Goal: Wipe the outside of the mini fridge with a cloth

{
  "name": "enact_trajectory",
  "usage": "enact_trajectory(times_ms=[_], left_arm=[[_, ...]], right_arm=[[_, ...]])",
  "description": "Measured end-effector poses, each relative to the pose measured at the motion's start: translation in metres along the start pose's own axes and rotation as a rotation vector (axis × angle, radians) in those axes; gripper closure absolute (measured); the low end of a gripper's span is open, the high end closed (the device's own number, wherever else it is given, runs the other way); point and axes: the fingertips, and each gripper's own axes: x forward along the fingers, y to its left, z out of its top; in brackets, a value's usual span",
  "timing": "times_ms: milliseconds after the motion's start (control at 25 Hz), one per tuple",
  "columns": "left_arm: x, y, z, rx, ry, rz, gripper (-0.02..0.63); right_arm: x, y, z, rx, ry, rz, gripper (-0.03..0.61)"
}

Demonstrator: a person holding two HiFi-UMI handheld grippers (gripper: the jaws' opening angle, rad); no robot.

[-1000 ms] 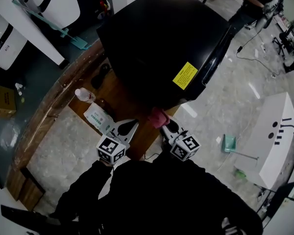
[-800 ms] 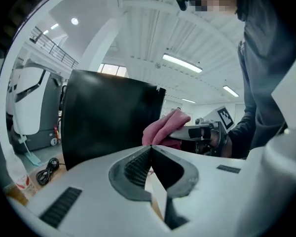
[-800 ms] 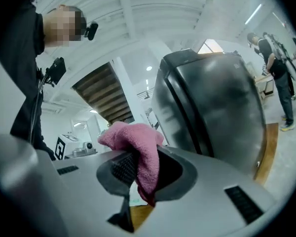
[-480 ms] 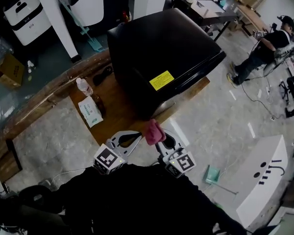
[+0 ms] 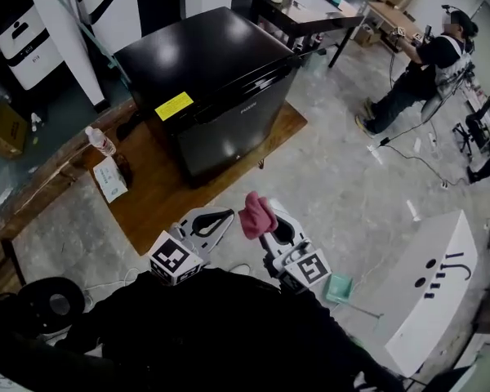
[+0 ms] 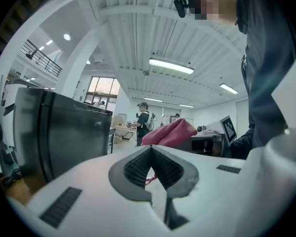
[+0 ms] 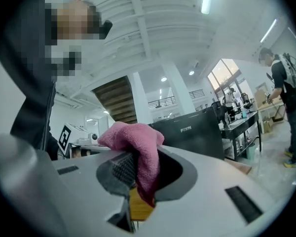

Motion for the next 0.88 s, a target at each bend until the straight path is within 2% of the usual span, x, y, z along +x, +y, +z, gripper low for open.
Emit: enact_trajectory(times_ms=[320, 440, 640, 880], left_arm=[[0.077, -0.063, 0.007, 0.031, 0.0, -0.086, 0.607], [0.099, -0.074, 0.009, 0.032, 0.004, -0.112, 0.607], [0.145, -0.07, 0.017, 0.04, -0.004, -0.14, 0.607], [0.227, -0.046, 0.028, 0.014, -0.03, -0.181, 0.607]], right_arm=[[-0.075, -0.044, 0.034, -0.055, -0.037, -0.067, 0.502], [-0.094, -0.064, 0.036, -0.034, -0.053, -0.104, 0.502], [-0.107, -0.11, 0.041, -0.024, -0.058, -0.158, 0.502], [-0.098, -0.189, 0.053, -0.037, -0.031, -0.193, 0.5]])
